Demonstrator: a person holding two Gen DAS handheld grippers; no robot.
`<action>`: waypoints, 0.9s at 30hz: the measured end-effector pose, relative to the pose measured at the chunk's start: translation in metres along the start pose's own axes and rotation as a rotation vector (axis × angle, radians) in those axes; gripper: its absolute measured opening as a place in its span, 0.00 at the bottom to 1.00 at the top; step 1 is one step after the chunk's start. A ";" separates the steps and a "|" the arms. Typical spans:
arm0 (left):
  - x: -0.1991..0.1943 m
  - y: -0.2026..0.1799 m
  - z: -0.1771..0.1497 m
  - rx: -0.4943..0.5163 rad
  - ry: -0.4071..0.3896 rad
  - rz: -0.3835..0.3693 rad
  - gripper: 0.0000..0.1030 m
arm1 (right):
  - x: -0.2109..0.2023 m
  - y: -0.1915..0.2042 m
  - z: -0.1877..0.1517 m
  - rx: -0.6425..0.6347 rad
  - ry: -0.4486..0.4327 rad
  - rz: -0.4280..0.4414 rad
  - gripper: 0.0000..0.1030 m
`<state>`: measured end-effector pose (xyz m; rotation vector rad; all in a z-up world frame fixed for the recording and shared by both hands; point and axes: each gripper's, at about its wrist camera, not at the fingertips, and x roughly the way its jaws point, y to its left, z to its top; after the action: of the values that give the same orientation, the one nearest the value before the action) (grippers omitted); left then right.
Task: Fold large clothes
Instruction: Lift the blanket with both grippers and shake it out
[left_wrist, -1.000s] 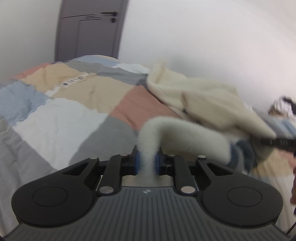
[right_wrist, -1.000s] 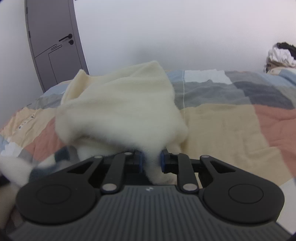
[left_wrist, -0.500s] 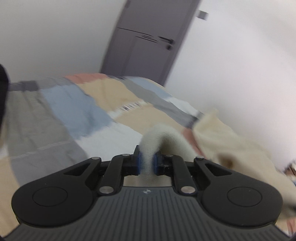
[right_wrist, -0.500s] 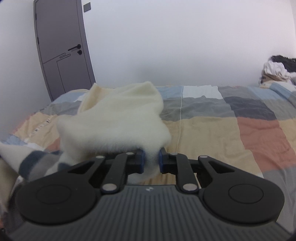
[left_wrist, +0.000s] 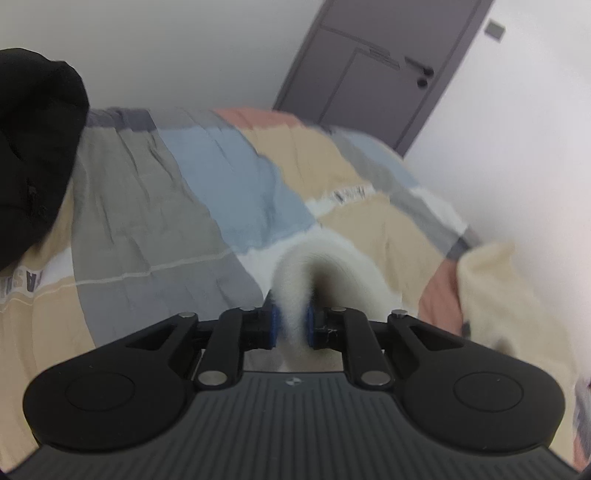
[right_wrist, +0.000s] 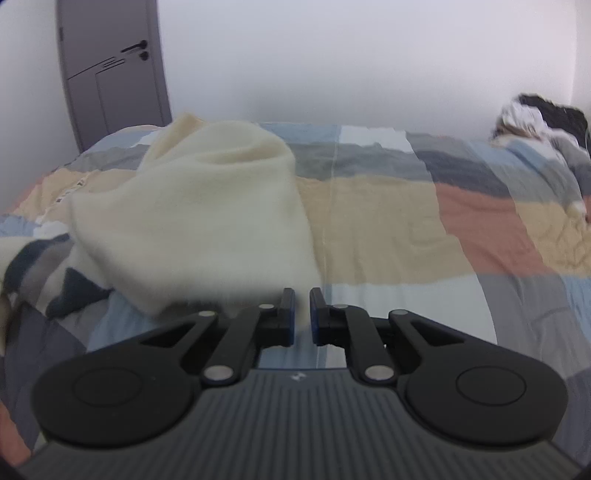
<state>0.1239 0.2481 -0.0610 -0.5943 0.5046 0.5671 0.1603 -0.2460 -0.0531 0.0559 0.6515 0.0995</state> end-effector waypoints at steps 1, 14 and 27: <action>0.001 -0.001 -0.002 0.006 0.011 -0.004 0.20 | 0.001 -0.002 0.001 0.008 0.005 0.007 0.10; -0.069 -0.002 -0.039 -0.064 0.121 -0.185 0.77 | -0.023 0.020 -0.011 0.059 -0.006 0.162 0.51; 0.014 -0.034 -0.100 -0.184 0.455 -0.361 0.78 | 0.046 0.011 -0.040 0.580 0.218 0.479 0.63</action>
<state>0.1283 0.1659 -0.1284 -0.9752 0.7562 0.1290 0.1711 -0.2294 -0.1118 0.7706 0.8591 0.3798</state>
